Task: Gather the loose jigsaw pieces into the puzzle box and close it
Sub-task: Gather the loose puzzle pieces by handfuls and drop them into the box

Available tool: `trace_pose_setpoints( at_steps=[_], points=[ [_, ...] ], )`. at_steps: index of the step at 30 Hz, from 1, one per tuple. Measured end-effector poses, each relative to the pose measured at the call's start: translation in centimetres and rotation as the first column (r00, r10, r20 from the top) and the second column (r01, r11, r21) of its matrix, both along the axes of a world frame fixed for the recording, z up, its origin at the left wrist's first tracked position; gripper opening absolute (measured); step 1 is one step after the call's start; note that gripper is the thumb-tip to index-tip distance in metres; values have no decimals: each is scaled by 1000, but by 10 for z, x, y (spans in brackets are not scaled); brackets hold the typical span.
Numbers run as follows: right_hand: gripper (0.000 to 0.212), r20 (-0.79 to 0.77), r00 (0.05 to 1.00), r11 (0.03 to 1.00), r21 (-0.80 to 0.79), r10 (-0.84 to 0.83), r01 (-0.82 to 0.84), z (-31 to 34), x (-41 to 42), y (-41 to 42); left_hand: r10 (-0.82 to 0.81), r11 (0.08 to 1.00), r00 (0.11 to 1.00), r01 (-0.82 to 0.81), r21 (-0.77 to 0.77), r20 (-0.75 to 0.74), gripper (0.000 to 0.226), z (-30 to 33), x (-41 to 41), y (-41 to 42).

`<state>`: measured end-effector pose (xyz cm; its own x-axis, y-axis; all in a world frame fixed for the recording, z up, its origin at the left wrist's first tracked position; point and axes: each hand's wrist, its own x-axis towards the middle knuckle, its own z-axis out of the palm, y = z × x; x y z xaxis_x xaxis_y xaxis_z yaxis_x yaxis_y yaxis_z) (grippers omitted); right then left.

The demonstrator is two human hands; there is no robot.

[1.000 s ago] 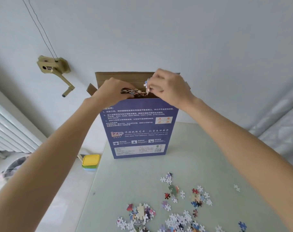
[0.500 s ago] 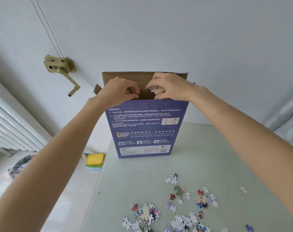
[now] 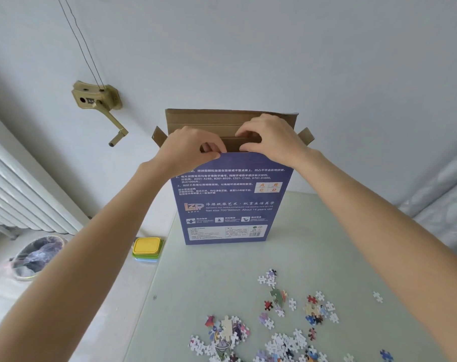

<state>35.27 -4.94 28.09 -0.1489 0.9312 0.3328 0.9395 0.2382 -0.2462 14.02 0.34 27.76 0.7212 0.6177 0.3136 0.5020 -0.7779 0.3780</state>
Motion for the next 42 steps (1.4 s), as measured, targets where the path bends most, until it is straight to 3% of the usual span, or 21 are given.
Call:
trace_pose_setpoints(
  at_steps=[6,8,11,13,16,19,22,25,28,31,35,38,40,42],
  points=[
    [15,-166,985,995,69,-52,65,-6,3,-16,9,1000,1000,-9,21,1,14,-2,-1,-2],
    [16,-187,982,985,165,-18,49,-8,0,-37,43,989,998,-49,141,41,14,-8,-1,-8],
    [17,-175,984,938,338,-20,79,-28,-7,-85,24,895,983,-102,435,182,16,-24,-4,-32],
    [17,-180,981,926,356,-69,130,-60,-10,-119,-25,873,957,-120,473,288,16,-47,-6,-59],
    [17,-191,967,962,182,-169,204,-124,-9,-169,-20,941,941,-97,324,339,17,-104,-8,-99],
    [20,-146,943,950,-142,-299,279,-189,-4,-214,104,991,959,-123,57,265,21,-172,-9,-137],
    [37,-97,896,838,-409,-432,360,-243,8,-248,181,937,983,-173,-304,-2,35,-228,2,-163],
    [55,-43,800,666,-581,-599,468,-281,21,-271,24,832,944,-202,-517,-330,66,-270,25,-174],
    [61,20,698,528,-639,-716,560,-306,36,-282,-73,841,886,-192,-505,-458,77,-292,53,-176],
    [64,26,692,490,-688,-721,535,-319,50,-284,-110,869,872,-148,-472,-477,82,-306,82,-177],
    [63,52,826,588,-677,-561,442,-326,35,-288,-176,902,837,-73,-425,-518,82,-321,105,-187],
    [58,-72,930,716,-660,-359,225,-322,5,-304,-229,899,819,-30,-437,-526,81,-328,103,-196],
    [55,-174,946,738,-669,-273,90,-320,-5,-317,-255,899,826,12,-437,-503,76,-329,94,-205],
    [47,-238,923,770,-632,-303,90,-316,8,-323,-283,900,835,63,-430,-471,70,-329,84,-216]
  ],
)
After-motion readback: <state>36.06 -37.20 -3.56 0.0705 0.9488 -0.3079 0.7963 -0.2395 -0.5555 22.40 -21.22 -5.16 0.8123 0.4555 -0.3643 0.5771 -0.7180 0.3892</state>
